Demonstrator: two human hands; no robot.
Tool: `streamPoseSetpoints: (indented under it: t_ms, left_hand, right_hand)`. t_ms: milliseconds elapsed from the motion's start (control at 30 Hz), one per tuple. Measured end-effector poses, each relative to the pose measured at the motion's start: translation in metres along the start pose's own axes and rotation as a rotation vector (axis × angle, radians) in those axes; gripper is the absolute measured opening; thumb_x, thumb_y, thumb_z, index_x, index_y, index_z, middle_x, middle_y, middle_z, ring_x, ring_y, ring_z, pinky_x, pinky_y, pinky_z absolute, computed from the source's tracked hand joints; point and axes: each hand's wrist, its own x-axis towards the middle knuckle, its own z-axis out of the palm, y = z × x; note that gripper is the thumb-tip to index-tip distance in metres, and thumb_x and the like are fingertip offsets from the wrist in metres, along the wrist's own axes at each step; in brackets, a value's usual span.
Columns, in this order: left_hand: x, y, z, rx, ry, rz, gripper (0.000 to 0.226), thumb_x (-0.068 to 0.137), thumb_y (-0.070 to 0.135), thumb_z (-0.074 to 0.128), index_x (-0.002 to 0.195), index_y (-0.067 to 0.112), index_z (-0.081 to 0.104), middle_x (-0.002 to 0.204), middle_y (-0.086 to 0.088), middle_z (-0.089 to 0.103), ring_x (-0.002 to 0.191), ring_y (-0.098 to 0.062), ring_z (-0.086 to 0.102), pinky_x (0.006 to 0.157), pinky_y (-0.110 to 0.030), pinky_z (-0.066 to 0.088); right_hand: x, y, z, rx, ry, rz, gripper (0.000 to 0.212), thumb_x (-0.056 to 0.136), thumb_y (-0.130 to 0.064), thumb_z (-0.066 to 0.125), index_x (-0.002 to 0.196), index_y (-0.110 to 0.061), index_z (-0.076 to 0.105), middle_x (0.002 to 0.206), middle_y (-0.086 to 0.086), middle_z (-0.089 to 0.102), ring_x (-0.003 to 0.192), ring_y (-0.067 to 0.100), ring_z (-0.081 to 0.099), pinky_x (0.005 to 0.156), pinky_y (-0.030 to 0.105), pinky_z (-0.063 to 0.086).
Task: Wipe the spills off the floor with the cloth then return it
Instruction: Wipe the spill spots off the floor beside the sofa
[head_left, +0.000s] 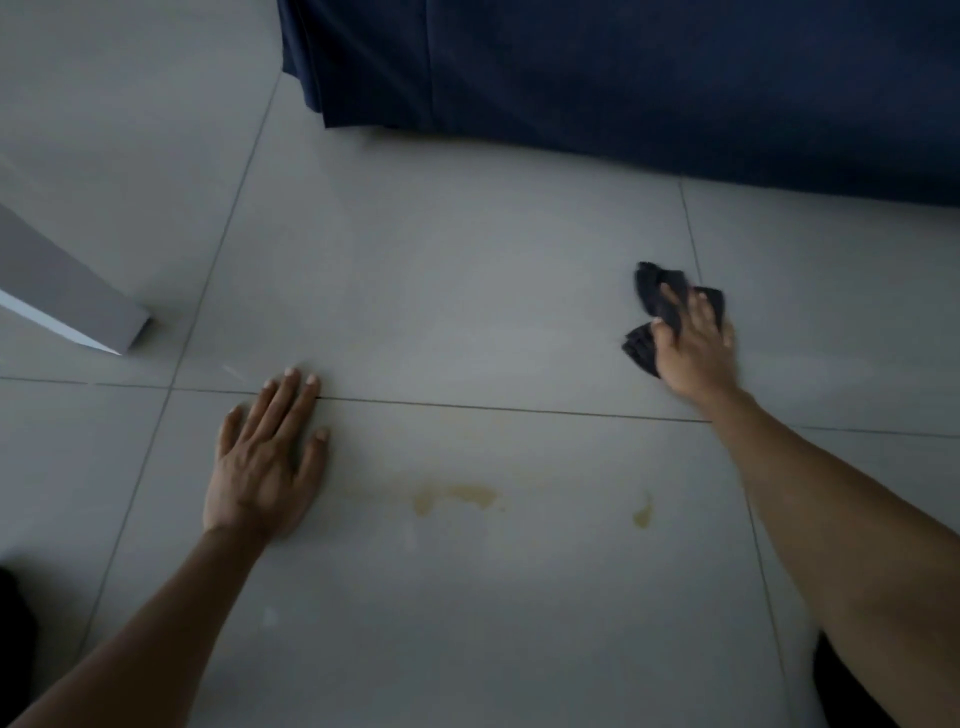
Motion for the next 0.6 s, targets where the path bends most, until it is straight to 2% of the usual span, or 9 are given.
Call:
streamPoseSetpoints:
  t_ms: [200,300,400,500,600]
  left_hand:
    - [-0.002,-0.002,0.003,0.004,0.01,0.013,0.061,0.093,0.048,0.024,0.15,0.029,0.024,0.158,0.002,0.021,0.147,-0.015,0.017,0.116,-0.041,0.016]
    - [-0.009,0.003,-0.001,-0.037,-0.013,-0.004,0.062,0.093,0.047,0.023,0.149,0.023,0.029,0.157,-0.001,0.024,0.146,-0.02,0.02,0.115,-0.046,0.018]
    - [-0.046,-0.003,-0.003,-0.056,-0.073,-0.024,0.064,0.093,0.053,0.019,0.15,0.024,0.024,0.158,0.004,0.016,0.147,-0.017,0.015,0.117,-0.045,0.014]
    - [-0.088,-0.006,-0.003,-0.03,-0.106,-0.016,0.065,0.093,0.056,0.017,0.152,0.027,0.016,0.16,0.005,0.012,0.148,-0.013,0.007,0.118,-0.036,0.006]
    - [-0.095,-0.003,-0.004,-0.025,-0.092,-0.037,0.064,0.093,0.053,0.023,0.152,0.029,0.015,0.16,0.008,0.012,0.148,-0.011,0.006,0.119,-0.034,0.006]
  right_hand:
    - [-0.026,0.068,-0.008,0.003,0.035,0.306,0.065,0.092,-0.05,0.011,0.153,-0.029,0.006,0.162,0.007,0.006,0.149,0.019,0.003,0.119,0.048,0.001]
    - [-0.045,0.064,-0.005,0.04,0.032,0.418,0.063,0.094,-0.048,0.012,0.153,-0.027,0.004,0.162,0.005,0.001,0.149,0.017,-0.002,0.118,0.05,-0.001]
    - [-0.059,0.044,-0.006,0.078,-0.005,0.503,0.062,0.096,-0.046,0.015,0.154,-0.028,0.001,0.162,0.005,-0.004,0.148,0.017,-0.006,0.117,0.053,-0.002]
    - [-0.073,0.019,-0.002,0.071,-0.027,0.484,0.06,0.098,-0.046,0.017,0.153,-0.029,0.0,0.162,0.004,-0.005,0.148,0.017,-0.007,0.117,0.054,-0.003]
    - [-0.081,-0.008,0.006,0.029,-0.024,0.384,0.059,0.098,-0.046,0.016,0.153,-0.031,0.0,0.162,0.004,-0.002,0.148,0.017,-0.006,0.116,0.054,-0.003]
